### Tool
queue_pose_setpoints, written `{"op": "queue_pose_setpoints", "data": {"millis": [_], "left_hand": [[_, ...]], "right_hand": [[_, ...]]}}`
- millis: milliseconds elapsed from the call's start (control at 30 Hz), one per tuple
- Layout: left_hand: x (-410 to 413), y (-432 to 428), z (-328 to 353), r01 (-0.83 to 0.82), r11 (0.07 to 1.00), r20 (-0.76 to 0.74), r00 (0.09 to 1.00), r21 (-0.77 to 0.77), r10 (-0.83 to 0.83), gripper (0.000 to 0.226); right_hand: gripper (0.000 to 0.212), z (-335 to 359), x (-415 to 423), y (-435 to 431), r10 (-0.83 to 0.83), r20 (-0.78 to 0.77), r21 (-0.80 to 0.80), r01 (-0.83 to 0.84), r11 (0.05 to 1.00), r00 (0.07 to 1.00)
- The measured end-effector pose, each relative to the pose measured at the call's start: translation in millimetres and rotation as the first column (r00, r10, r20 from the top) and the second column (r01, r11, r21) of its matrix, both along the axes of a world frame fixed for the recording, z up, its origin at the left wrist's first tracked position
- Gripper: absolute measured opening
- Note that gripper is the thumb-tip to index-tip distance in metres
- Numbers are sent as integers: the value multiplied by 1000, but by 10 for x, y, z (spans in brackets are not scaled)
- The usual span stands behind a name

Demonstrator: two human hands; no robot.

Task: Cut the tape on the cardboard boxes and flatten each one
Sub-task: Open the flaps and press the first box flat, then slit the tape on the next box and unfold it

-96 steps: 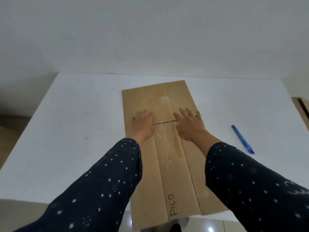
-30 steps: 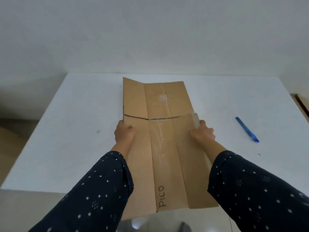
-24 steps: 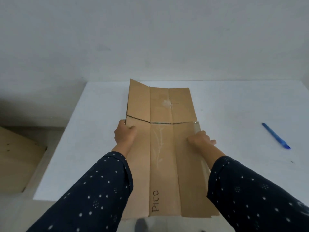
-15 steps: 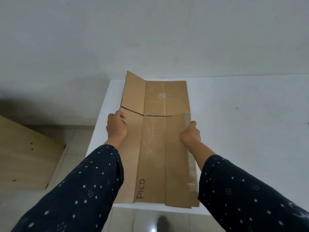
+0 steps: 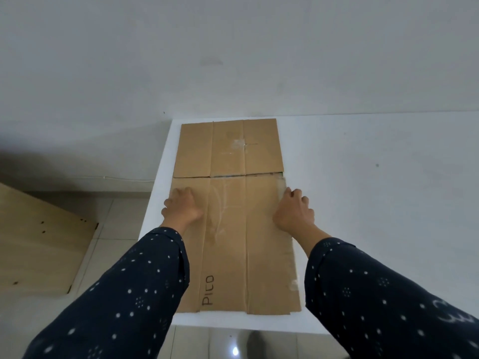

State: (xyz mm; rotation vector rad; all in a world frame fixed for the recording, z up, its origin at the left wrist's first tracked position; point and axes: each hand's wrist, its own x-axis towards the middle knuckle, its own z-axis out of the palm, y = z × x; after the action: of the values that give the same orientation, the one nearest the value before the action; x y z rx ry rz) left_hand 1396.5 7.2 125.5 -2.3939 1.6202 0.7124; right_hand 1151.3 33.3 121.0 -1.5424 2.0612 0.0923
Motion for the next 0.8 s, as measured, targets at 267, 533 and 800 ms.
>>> {"op": "queue_pose_setpoints", "data": {"millis": [267,533,800], "left_hand": [[-1143,148,443,251,964,50,968,-93,-247,67],[-2970,571,943,426,874,109,905,-233,-412,55],[-5199,1079,1218,544,792,119,837,-276,-534,55]], "right_hand": [[70,427,-717,234,245,-91,-112,-254,961,965],[65,1004,-2375,756,298,-188,-201,-334,921,936],[63,1396,-4562,1515,174,-263,-249,-241,938,949]]}}
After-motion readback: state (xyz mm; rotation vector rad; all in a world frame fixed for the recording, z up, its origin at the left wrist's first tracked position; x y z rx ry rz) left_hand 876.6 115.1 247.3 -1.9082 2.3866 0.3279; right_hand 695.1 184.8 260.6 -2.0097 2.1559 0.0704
